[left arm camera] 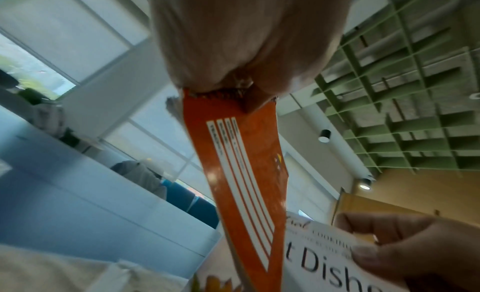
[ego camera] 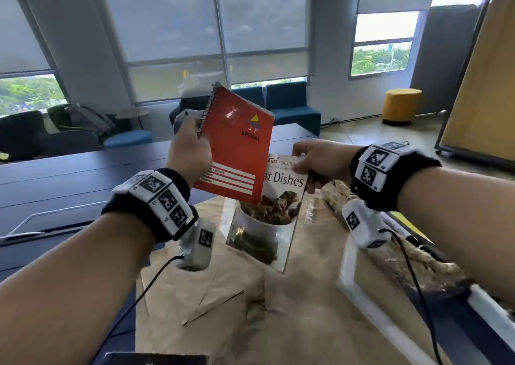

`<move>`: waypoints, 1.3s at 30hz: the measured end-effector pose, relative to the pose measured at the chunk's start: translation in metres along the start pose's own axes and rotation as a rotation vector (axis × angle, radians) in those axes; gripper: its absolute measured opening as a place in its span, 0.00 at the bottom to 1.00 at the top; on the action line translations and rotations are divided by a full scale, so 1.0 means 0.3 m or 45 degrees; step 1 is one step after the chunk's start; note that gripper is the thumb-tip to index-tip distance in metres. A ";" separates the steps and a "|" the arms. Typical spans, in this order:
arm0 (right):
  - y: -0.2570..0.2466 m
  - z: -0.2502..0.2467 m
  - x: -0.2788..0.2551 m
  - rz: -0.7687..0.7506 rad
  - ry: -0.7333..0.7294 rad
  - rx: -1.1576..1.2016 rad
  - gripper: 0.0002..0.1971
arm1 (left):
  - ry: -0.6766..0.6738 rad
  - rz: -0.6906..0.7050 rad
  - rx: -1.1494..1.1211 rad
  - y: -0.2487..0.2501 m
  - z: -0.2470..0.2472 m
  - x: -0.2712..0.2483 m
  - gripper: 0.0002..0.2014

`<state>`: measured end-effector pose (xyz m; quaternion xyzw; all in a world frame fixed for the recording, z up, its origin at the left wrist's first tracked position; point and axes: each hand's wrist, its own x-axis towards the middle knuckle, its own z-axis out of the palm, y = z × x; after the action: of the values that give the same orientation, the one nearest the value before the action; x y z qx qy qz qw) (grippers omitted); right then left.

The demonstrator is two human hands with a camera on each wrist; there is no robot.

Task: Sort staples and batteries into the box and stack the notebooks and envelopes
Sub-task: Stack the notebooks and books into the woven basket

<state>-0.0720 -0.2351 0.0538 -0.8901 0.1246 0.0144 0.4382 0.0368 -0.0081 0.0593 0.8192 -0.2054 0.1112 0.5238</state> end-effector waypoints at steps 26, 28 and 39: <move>0.418 -0.538 -0.334 -0.060 0.870 0.481 0.04 | 0.118 0.071 -0.746 0.320 0.425 -0.037 0.13; 0.447 -0.541 -0.327 -0.047 0.862 0.510 0.04 | 0.073 -0.007 -0.857 0.311 0.437 -0.036 0.12; 0.499 -0.575 -0.284 0.052 0.870 0.718 0.08 | 0.010 -0.132 -1.010 0.277 0.489 0.000 0.15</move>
<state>-0.2039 -0.4401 0.0554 -0.6867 0.2789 -0.3065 0.5973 -0.0056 -0.1710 0.0643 0.5623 -0.1889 -0.0002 0.8050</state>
